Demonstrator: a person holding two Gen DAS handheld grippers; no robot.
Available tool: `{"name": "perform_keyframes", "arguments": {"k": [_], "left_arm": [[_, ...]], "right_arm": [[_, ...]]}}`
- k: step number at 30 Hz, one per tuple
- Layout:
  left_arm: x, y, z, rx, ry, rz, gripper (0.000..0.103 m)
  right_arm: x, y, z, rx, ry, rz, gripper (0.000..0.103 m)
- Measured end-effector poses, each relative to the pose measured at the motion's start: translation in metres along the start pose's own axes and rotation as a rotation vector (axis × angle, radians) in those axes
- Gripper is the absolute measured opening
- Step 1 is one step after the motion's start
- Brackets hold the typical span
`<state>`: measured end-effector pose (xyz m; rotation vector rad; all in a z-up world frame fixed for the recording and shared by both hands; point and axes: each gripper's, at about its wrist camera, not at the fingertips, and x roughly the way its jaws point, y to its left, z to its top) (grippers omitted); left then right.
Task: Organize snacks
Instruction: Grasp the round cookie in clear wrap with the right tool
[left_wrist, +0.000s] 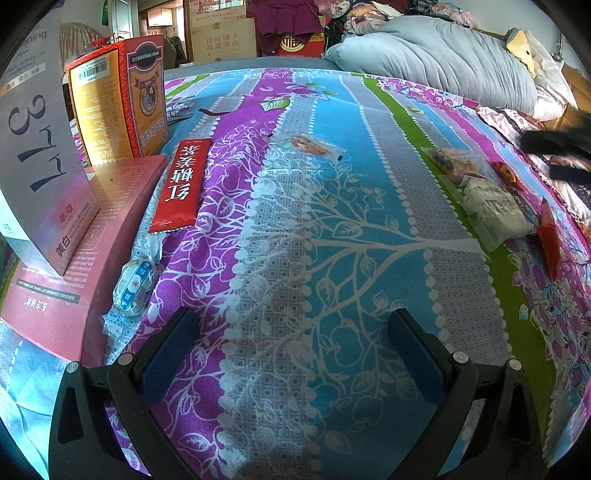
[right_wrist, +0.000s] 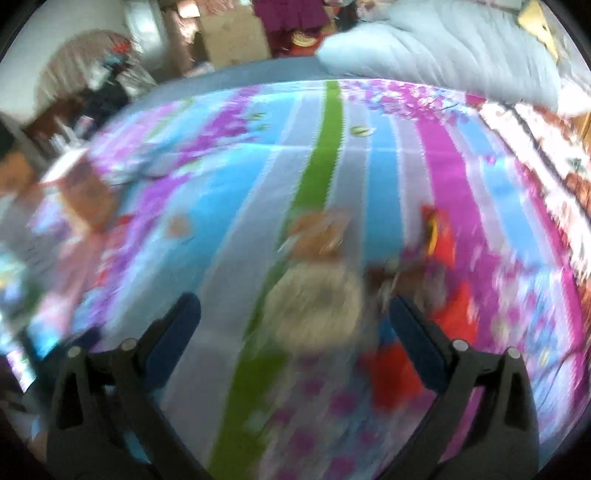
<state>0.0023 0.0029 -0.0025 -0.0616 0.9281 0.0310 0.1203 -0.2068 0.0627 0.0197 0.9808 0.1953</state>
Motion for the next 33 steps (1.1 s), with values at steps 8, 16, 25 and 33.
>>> {"name": "perform_keyframes", "arguments": {"k": [8, 16, 25, 33], "left_arm": [[-0.004, 0.000, 0.000, -0.002, -0.002, -0.003, 0.103], [-0.004, 0.000, 0.000, -0.002, -0.001, -0.002, 0.103], [-0.013, -0.016, 0.004, 0.055, 0.017, -0.025, 0.101], [-0.062, -0.156, 0.041, 0.352, -0.173, -0.310, 0.101]], "right_arm": [[0.088, 0.009, 0.037, -0.026, 0.200, -0.123, 0.080], [0.047, -0.013, 0.026, 0.041, 0.038, 0.075, 0.057], [-0.102, -0.044, -0.035, 0.061, -0.253, 0.124, 0.057], [-0.171, -0.125, -0.103, 0.262, -0.301, 0.016, 0.058]]}}
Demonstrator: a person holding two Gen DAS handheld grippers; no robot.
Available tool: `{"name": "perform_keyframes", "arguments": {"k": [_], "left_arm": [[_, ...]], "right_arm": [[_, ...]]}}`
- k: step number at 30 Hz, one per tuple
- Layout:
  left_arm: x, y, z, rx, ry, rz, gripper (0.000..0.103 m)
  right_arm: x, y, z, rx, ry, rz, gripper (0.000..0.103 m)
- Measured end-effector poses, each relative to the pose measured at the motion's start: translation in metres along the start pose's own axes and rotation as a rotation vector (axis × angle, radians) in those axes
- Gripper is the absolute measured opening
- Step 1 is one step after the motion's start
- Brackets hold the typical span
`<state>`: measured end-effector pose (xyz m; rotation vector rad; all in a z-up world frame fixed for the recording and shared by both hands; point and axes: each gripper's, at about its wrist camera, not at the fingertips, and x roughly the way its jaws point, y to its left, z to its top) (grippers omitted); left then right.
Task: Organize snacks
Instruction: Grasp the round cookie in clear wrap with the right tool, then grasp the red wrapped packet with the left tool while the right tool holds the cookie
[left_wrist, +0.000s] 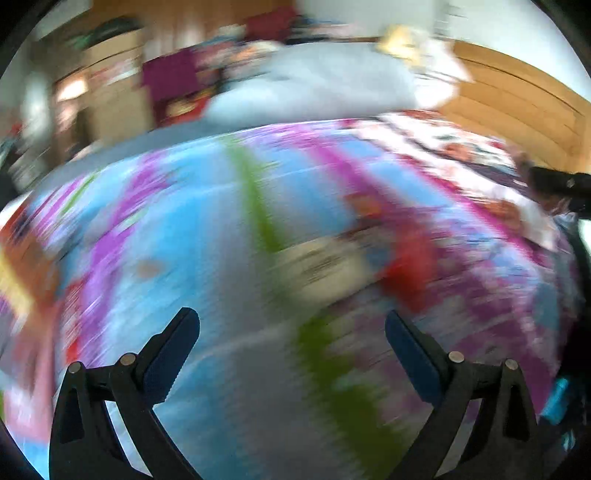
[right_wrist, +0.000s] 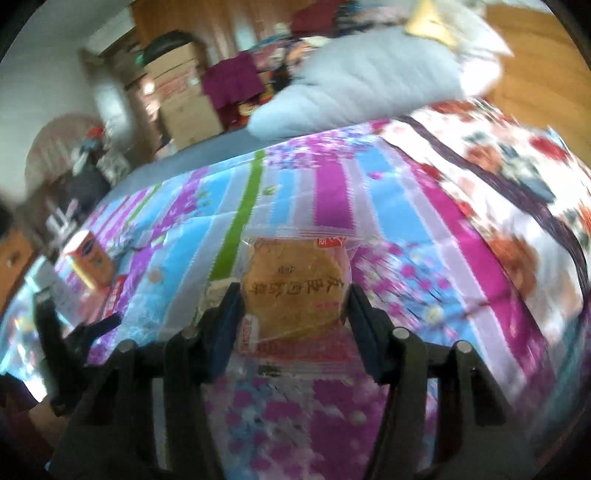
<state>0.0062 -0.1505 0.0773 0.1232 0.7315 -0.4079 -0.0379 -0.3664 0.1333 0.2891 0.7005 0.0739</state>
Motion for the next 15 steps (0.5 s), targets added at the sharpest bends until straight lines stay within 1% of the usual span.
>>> {"name": "perform_keyframes", "arguments": {"k": [1, 2, 4, 6, 9, 12, 15], "left_arm": [[0.007, -0.013, 0.007, 0.034, 0.001, -0.020, 0.101], [0.015, -0.028, 0.014, 0.072, -0.002, -0.023, 0.101], [0.035, -0.060, 0.025, 0.159, -0.025, 0.003, 0.101], [0.053, -0.077, 0.032, 0.225, -0.042, 0.038, 0.101], [0.084, -0.100, 0.026, 0.343, 0.001, 0.059, 0.101], [0.098, -0.117, 0.015, 0.450, 0.014, 0.092, 0.101], [0.103, -0.124, 0.010, 0.501, 0.032, 0.098, 0.100]], "right_arm": [[-0.003, -0.005, -0.001, 0.020, -0.005, 0.009, 0.058], [-0.006, -0.009, -0.003, 0.038, -0.010, 0.022, 0.058], [-0.012, -0.015, -0.006, 0.058, -0.019, 0.036, 0.058], [-0.012, -0.021, -0.007, 0.091, -0.021, 0.051, 0.059], [-0.014, -0.032, -0.010, 0.123, -0.026, 0.068, 0.059], [-0.016, -0.036, -0.014, 0.128, -0.037, 0.082, 0.059], [-0.014, -0.034, -0.015, 0.120, -0.040, 0.099, 0.059]]}}
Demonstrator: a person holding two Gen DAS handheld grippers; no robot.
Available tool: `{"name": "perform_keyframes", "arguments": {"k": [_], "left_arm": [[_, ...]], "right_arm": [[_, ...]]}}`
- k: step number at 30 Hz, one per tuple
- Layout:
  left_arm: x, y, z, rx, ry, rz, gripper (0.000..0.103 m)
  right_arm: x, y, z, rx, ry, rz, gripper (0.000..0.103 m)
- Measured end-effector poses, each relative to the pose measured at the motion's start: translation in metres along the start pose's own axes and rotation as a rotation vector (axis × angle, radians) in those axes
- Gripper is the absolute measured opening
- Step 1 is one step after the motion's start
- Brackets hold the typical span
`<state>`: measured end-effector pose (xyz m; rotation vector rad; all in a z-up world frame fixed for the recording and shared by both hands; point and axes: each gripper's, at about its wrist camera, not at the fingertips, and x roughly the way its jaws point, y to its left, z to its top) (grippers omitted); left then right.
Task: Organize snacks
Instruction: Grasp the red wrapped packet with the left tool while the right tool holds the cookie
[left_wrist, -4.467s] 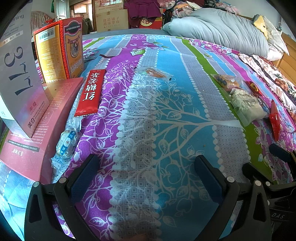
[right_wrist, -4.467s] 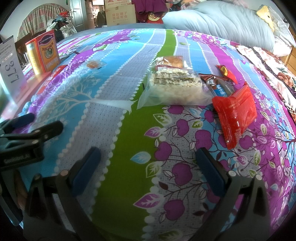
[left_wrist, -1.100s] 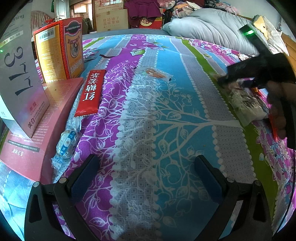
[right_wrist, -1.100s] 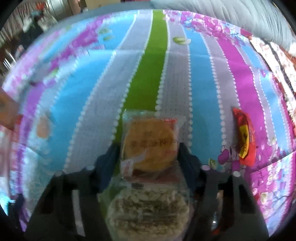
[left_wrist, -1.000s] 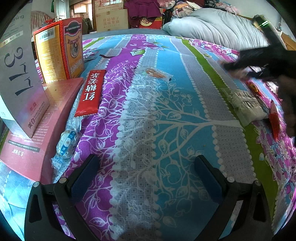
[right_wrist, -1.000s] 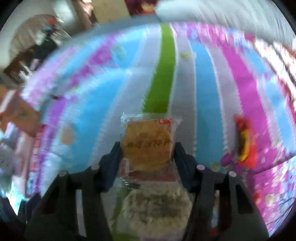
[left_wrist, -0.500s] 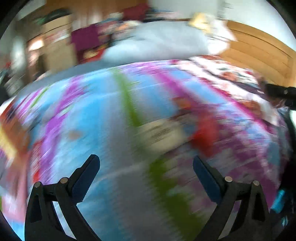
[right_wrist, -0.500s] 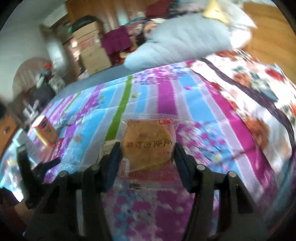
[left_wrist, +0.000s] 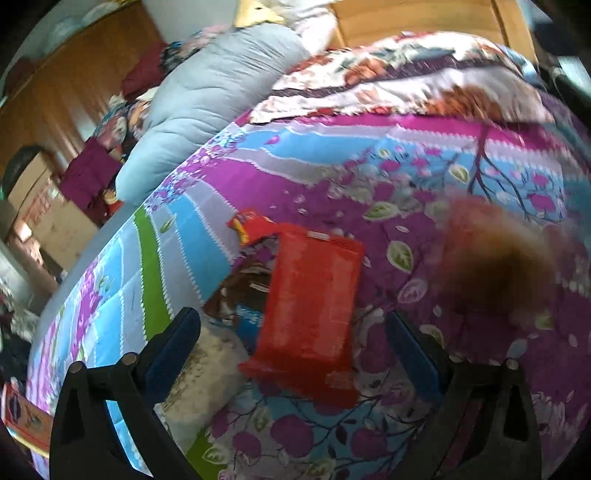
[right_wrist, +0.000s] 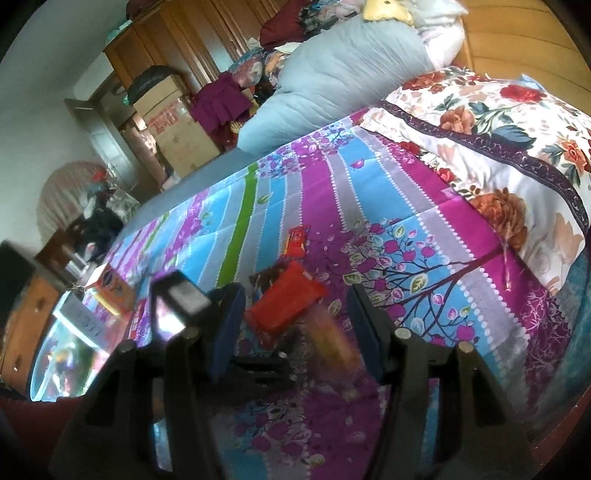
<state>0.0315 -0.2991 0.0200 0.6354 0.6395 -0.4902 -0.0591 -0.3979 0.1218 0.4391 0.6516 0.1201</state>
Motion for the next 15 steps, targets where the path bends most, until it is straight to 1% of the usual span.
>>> {"name": "perform_keyframes", "arguments": {"k": [1, 2, 4, 5, 7, 10, 12, 13, 14, 15], "left_arm": [[0.002, -0.002, -0.001, 0.015, 0.012, 0.002, 0.097], [0.006, -0.003, -0.001, 0.020, 0.022, -0.008, 0.086], [0.008, -0.002, -0.003, 0.008, 0.040, -0.034, 0.056], [0.008, 0.001, -0.003, -0.005, 0.045, -0.044, 0.052], [0.003, 0.010, -0.006, -0.055, 0.038, -0.048, 0.051], [-0.013, 0.027, -0.015, -0.142, 0.032, -0.077, 0.050], [-0.034, 0.041, -0.030, -0.206, 0.026, -0.106, 0.050], [-0.047, 0.050, -0.044, -0.244, 0.040, -0.131, 0.050], [-0.056, 0.056, -0.057, -0.262, 0.054, -0.139, 0.051], [-0.067, 0.062, -0.074, -0.280, 0.073, -0.148, 0.051]], "right_arm": [[0.003, 0.000, -0.001, -0.003, 0.007, -0.001, 0.059], [0.006, -0.002, -0.001, -0.001, 0.017, -0.005, 0.059], [0.008, -0.007, -0.003, 0.016, 0.025, -0.009, 0.059], [0.007, -0.009, -0.004, 0.019, 0.022, -0.013, 0.059], [0.007, -0.012, -0.005, 0.018, 0.031, -0.019, 0.059], [0.014, -0.014, -0.012, 0.018, 0.079, -0.021, 0.059], [0.016, -0.012, -0.016, 0.017, 0.097, -0.005, 0.059], [0.018, -0.009, -0.019, 0.012, 0.106, 0.002, 0.059], [0.020, -0.006, -0.021, 0.004, 0.116, 0.008, 0.060], [0.022, -0.003, -0.024, -0.007, 0.128, 0.014, 0.065]]}}
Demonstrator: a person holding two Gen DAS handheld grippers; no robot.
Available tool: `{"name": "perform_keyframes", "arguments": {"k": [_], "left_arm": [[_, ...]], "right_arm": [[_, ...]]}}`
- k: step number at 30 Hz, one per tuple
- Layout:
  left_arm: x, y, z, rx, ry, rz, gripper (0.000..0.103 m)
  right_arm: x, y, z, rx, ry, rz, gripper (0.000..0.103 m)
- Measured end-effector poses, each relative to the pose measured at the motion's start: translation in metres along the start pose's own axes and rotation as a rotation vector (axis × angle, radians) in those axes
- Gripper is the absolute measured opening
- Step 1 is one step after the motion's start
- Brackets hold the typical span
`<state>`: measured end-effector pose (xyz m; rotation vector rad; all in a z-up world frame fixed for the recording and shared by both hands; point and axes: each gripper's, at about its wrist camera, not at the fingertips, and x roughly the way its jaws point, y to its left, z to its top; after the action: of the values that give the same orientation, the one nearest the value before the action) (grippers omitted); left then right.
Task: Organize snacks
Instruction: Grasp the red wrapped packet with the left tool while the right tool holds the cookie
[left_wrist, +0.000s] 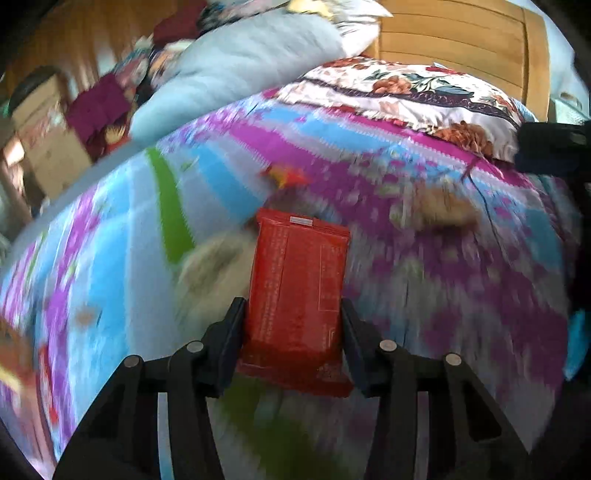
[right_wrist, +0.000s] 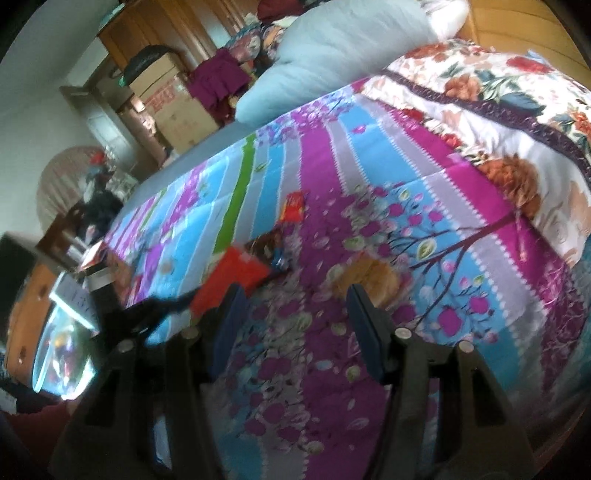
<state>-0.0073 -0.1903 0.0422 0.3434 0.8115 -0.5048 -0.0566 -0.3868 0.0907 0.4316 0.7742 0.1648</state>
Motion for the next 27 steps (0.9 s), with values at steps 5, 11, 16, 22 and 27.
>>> {"name": "perform_keyframes", "arguments": {"k": [5, 11, 16, 22, 27], "left_arm": [[-0.024, 0.026, -0.057, -0.018, 0.068, 0.062, 0.067], [-0.034, 0.044, -0.057, -0.133, -0.013, 0.008, 0.085], [-0.004, 0.037, -0.049, -0.086, 0.040, 0.030, 0.089], [-0.003, 0.032, -0.048, -0.120, 0.059, -0.010, 0.055], [-0.022, 0.041, -0.054, -0.185, 0.048, -0.049, 0.054]], "right_arm": [[0.012, 0.008, -0.010, -0.051, 0.068, -0.008, 0.073], [0.013, 0.008, -0.002, -0.110, 0.146, -0.041, 0.085], [0.026, 0.008, 0.018, -0.247, 0.277, -0.116, 0.092], [0.076, 0.003, 0.034, -0.381, 0.464, -0.183, 0.092], [0.124, -0.008, 0.035, -0.508, 0.614, -0.290, 0.092]]}}
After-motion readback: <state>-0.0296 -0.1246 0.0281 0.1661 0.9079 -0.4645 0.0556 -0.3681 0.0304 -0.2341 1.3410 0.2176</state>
